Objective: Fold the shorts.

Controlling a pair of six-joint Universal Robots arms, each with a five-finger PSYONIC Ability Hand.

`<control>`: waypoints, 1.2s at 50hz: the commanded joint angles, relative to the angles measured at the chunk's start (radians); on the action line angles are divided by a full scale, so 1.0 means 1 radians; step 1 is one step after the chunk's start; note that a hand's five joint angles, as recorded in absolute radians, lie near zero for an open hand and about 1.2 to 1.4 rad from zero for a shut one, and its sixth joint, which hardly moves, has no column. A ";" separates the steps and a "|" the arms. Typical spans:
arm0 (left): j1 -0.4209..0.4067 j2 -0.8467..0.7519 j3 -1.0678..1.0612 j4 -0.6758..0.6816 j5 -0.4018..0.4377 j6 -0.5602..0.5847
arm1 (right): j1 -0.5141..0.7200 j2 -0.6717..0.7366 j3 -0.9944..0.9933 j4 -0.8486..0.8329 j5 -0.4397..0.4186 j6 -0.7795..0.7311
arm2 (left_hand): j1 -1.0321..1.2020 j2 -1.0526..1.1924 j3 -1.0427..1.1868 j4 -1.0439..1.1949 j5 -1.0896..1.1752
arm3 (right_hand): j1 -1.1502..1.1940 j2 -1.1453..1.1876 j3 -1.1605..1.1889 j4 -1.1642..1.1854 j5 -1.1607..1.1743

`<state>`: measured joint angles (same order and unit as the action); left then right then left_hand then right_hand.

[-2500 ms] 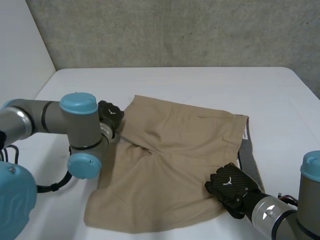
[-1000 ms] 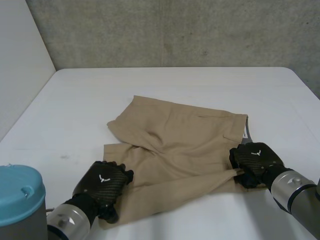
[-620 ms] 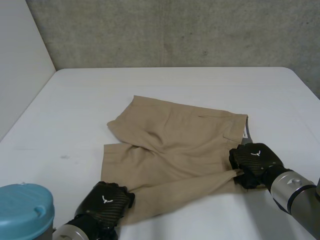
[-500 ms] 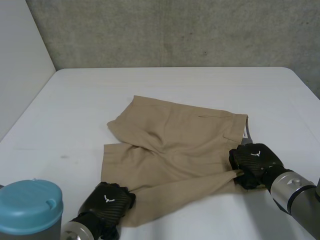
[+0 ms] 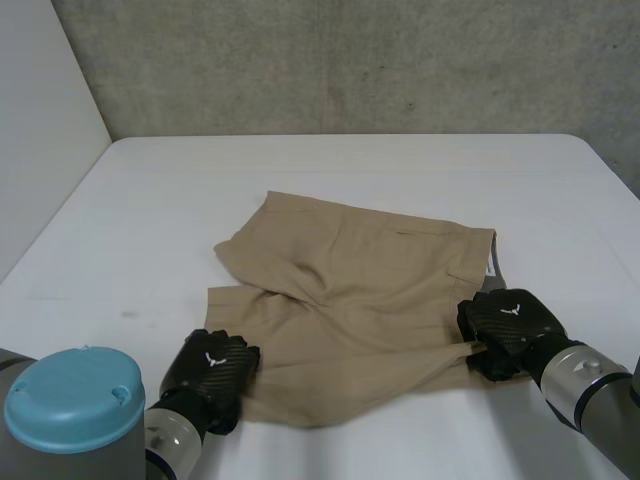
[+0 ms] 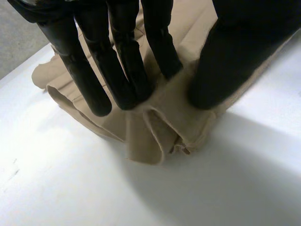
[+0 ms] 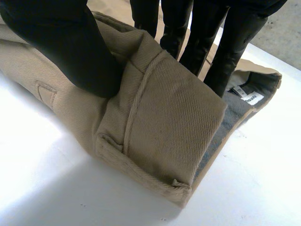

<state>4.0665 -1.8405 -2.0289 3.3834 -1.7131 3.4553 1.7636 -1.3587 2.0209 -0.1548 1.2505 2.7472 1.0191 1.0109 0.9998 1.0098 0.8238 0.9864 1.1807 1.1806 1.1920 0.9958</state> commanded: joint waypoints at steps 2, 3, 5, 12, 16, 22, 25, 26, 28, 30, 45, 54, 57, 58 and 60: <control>-0.005 0.050 0.016 -0.012 -0.003 0.002 | 0.005 -0.014 -0.005 0.012 -0.002 -0.023 | 0.377 0.385 0.396 0.386 0.398 | 0.410 0.216 0.216 0.204 0.226; -0.005 0.072 0.016 -0.016 -0.003 0.002 | 0.007 -0.026 -0.005 0.015 -0.002 -0.027 | 0.377 0.385 0.396 0.386 0.398 | 0.410 0.216 0.216 0.204 0.226; -0.003 0.118 0.015 -0.029 -0.002 0.002 | 0.008 -0.097 0.001 0.026 0.000 -0.049 | 0.377 0.385 0.396 0.386 0.398 | 0.410 0.216 0.216 0.204 0.226; -0.005 0.340 0.015 -0.193 0.010 0.041 | 0.017 -0.316 -0.005 0.162 0.004 -0.208 | 0.377 0.385 0.396 0.386 0.398 | 0.410 0.216 0.216 0.204 0.226; -0.005 0.440 0.026 -0.323 0.012 0.091 | 0.014 -0.396 -0.004 0.320 0.000 -0.342 | 0.377 0.385 0.396 0.386 0.398 | 0.410 0.216 0.216 0.204 0.226; -0.009 0.544 0.050 -0.424 0.012 0.168 | 0.036 -0.448 -0.031 0.472 0.015 -0.474 | 0.377 0.385 0.396 0.386 0.398 | 0.410 0.216 0.216 0.204 0.226; -0.009 0.549 0.050 -0.426 0.012 0.199 | 0.033 -0.453 -0.042 0.515 0.015 -0.481 | 0.377 0.385 0.396 0.386 0.398 | 0.410 0.216 0.216 0.204 0.226; -0.009 0.544 0.050 -0.423 0.013 0.220 | 0.030 -0.451 -0.042 0.524 0.012 -0.483 | 0.377 0.385 0.396 0.386 0.398 | 0.410 0.216 0.216 0.204 0.226; -0.009 0.531 0.050 -0.415 0.015 0.237 | 0.027 -0.439 -0.047 0.535 0.003 -0.485 | 0.377 0.385 0.396 0.386 0.398 | 0.410 0.216 0.216 0.204 0.226; -0.008 0.471 0.061 -0.379 0.027 0.254 | 0.025 -0.418 -0.056 0.537 0.004 -0.491 | 0.377 0.385 0.396 0.386 0.398 | 0.410 0.216 0.216 0.204 0.226; 0.008 -0.121 0.471 0.061 0.027 0.266 | 0.115 0.033 -0.367 0.272 0.116 -0.471 | 0.377 0.385 0.396 0.386 0.398 | 0.410 0.216 0.216 0.204 0.226; 0.061 -0.448 0.849 0.163 0.027 0.303 | 0.171 0.275 -0.574 0.011 0.198 -0.489 | 0.377 0.385 0.396 0.386 0.398 | 0.410 0.216 0.216 0.204 0.226; 0.074 -0.595 1.031 0.162 0.021 0.343 | 0.174 0.383 -0.663 -0.074 0.202 -0.486 | 0.377 0.385 0.396 0.386 0.398 | 0.410 0.216 0.216 0.204 0.226; 0.077 -0.626 1.076 0.162 0.020 0.352 | 0.174 0.410 -0.685 -0.087 0.202 -0.486 | 0.377 0.385 0.396 0.386 0.398 | 0.410 0.216 0.216 0.204 0.226; 0.087 -0.707 1.181 0.160 0.016 0.367 | 0.175 0.491 -0.755 -0.106 0.213 -0.498 | 0.377 0.385 0.396 0.386 0.398 | 0.410 0.216 0.216 0.204 0.226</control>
<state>4.1213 -2.3019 -1.1722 3.5501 -1.6867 3.7613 1.9362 -1.0680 1.4306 -0.1453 1.4498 2.2634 1.1302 1.1969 1.1927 1.1987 0.9840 0.9864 1.1807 1.1806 1.1923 0.9958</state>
